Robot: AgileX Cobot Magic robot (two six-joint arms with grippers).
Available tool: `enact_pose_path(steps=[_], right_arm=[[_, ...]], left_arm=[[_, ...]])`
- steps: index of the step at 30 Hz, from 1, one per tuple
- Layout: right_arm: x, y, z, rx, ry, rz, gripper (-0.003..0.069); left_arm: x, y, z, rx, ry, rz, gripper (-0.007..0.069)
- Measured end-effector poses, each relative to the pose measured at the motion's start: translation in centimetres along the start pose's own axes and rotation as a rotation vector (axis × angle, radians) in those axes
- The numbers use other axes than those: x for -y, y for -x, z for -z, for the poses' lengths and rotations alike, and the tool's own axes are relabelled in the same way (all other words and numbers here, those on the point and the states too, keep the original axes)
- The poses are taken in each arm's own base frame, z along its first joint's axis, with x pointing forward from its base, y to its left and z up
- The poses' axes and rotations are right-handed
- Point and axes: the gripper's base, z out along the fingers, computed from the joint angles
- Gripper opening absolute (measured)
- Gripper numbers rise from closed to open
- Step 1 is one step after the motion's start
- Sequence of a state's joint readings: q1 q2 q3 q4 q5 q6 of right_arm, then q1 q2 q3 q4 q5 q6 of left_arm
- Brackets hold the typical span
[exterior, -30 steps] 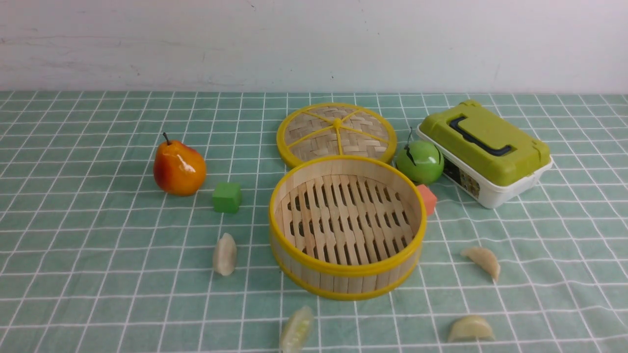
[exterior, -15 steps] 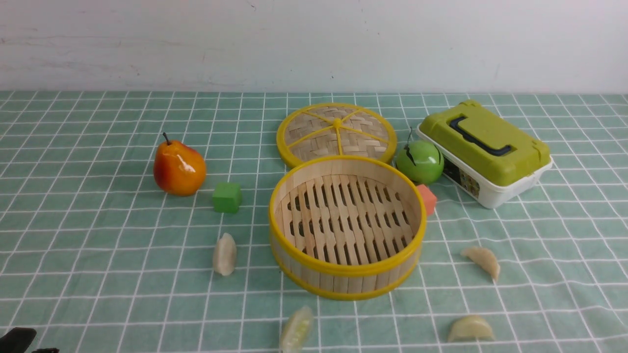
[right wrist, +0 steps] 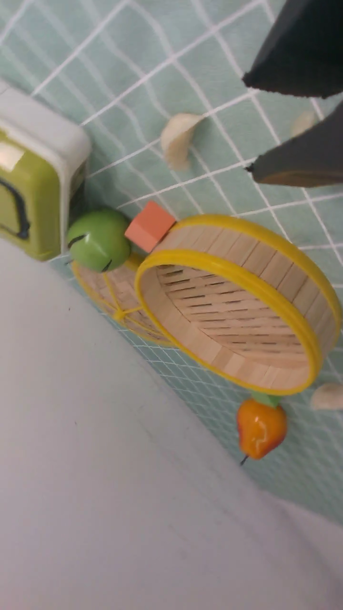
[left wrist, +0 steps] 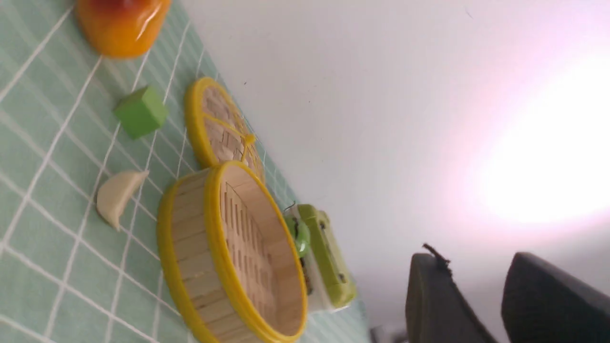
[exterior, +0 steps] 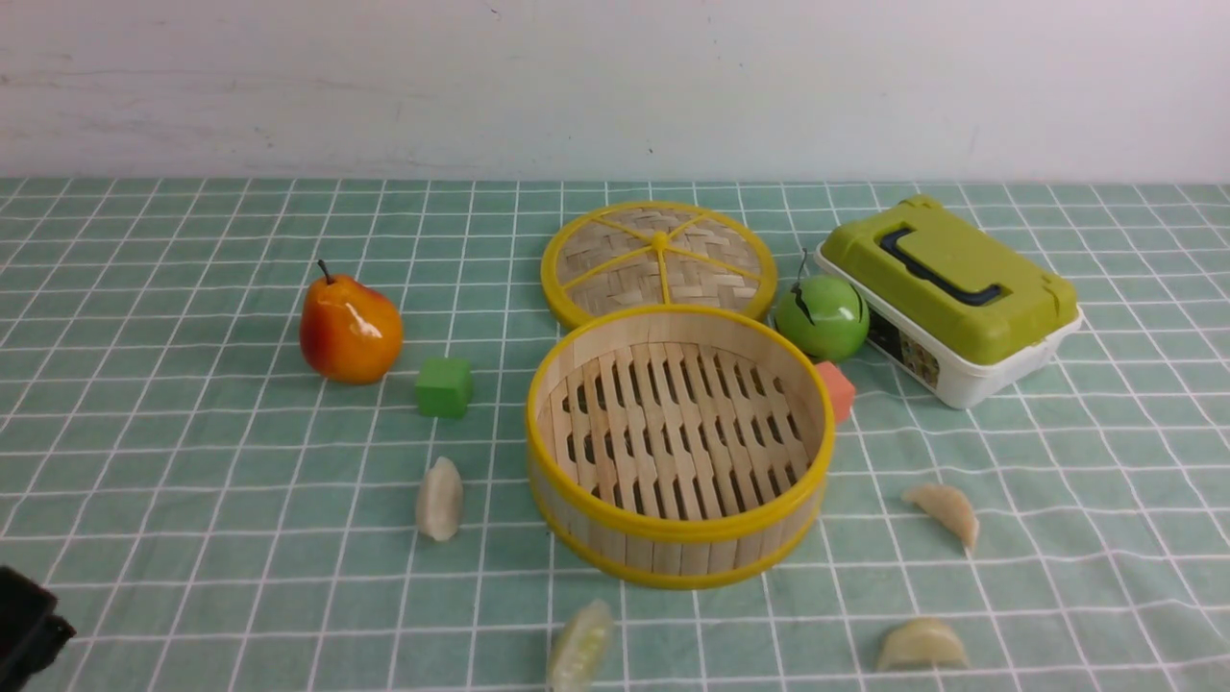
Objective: Put the dumplings into the steamer on the table with the blue tablecloth.
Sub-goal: 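Reach for and grasp a dumpling on the table with the left gripper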
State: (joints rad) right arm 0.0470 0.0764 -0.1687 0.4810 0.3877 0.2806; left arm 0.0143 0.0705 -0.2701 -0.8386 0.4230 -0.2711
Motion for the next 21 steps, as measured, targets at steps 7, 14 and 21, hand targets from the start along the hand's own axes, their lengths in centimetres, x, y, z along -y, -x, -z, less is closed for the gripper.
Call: enact_pose_path(steps=[7, 14, 21], right_arm=[[-4.8, 5.5, -3.8, -0.400, -0.123, 0.456, -0.0019], [-6.6, 5.9, -8.4, -0.799, -0.080, 0.598, -0.0018], [-7.7, 3.1, -10.4, -0.952, 0.012, 0.746, -0.0011]], left_arm=[[4.0, 4.4, -5.3, -0.473, 0.432, -0.489, -0.0014], [4.1, 5.4, -11.1, -0.813, 0.611, -0.647, -0.0014], [3.5, 1.5, -18.4, -0.983, 0.660, -0.802, 0.0027]])
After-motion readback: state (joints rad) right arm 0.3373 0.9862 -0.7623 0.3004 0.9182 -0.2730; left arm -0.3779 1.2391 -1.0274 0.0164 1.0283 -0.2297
